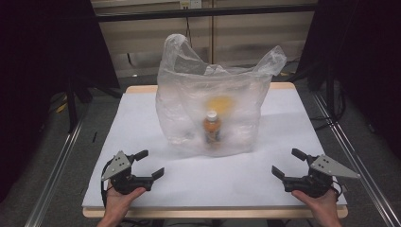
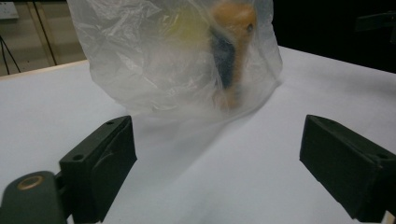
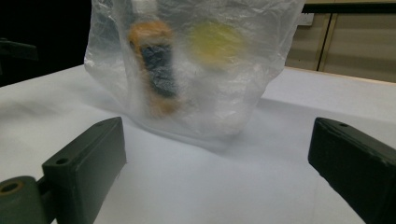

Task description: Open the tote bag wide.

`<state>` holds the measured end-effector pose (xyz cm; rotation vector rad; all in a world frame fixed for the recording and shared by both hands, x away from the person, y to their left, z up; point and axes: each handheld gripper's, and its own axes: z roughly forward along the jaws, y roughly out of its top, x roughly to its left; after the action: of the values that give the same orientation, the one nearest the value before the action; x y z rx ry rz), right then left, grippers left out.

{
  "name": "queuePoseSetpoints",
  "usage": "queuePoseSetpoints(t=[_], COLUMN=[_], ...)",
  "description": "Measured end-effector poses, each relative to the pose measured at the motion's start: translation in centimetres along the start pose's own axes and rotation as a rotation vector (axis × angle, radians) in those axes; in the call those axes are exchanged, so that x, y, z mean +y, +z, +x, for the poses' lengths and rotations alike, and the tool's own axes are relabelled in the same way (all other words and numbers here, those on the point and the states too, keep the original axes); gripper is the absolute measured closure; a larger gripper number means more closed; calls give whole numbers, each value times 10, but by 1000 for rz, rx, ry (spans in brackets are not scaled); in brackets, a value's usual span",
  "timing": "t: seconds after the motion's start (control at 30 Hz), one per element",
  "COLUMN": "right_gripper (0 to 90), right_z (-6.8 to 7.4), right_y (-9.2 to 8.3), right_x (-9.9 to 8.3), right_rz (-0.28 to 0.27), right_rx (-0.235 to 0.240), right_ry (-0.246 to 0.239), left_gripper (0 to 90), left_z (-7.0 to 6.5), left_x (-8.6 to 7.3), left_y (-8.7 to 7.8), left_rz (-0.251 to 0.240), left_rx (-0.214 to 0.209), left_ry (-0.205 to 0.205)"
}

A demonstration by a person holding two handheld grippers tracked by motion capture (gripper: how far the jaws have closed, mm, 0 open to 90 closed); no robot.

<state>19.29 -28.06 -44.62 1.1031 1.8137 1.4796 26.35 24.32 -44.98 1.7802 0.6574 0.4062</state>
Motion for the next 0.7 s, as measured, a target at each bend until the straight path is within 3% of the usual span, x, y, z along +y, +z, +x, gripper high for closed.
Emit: queuePoseSetpoints(t=[0.13,0.23,0.3,0.33,0.47,0.53,0.57,0.63,0.7], right_gripper=[100,174,198,256,344,365,363,403,414], right_z=[-1,-4,-4,-4,-3,-3,-4,-5,-5], right_y=[1,3,4,5,8,8,8,10,10], right_x=[-1,-2,-2,-2,0,0,1,2,3], right_rz=[14,28,38,43,57,57,59,76,80], right_rx=[10,27,38,48,94,108,120,151,163], right_ry=[1,13,18,23,27,29,33,28,27], left_gripper=[151,212,259,286,394,405,436,532,559], left_z=[1,0,1,-1,-2,-4,-3,-2,-2], left_x=[0,0,0,0,1,1,1,3,5], left_y=[0,2,2,3,3,3,3,2,2], left_rz=[8,27,34,41,50,44,45,42,41], left_rx=[0,-22,-19,-41,-56,-49,-63,-68,-69], left_ry=[-1,-27,-11,-24,-20,-19,-5,-17,-19])
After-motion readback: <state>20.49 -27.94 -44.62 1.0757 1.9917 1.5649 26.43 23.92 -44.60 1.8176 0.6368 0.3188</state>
